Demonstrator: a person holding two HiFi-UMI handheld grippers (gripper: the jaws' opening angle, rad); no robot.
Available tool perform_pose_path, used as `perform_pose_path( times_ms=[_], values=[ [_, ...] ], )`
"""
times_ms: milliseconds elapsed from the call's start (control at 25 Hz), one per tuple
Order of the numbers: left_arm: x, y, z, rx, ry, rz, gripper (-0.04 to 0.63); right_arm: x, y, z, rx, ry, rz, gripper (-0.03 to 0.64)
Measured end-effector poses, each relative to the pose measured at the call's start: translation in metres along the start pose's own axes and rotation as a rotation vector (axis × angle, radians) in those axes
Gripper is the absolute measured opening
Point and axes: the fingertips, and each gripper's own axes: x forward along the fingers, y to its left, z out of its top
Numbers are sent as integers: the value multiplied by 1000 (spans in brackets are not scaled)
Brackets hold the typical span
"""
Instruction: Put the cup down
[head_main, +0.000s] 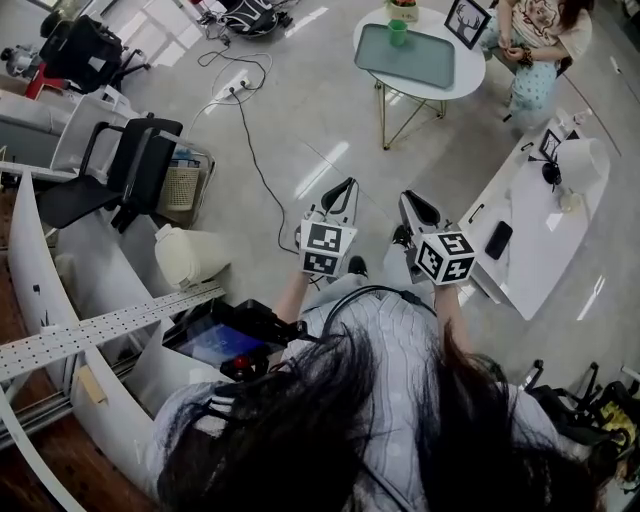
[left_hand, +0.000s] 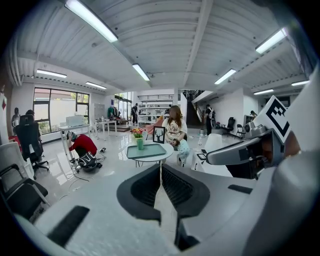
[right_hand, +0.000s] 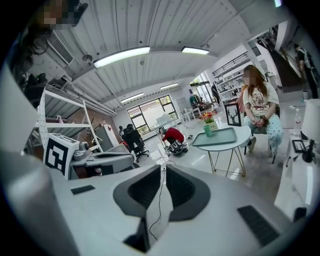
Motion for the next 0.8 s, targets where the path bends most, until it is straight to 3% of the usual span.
perform_pose_path(
  times_ms=[800],
  values=[
    [-35, -16, -14, 13, -12, -33, 25, -22, 35, -20, -38, -4, 7, 51]
  ],
)
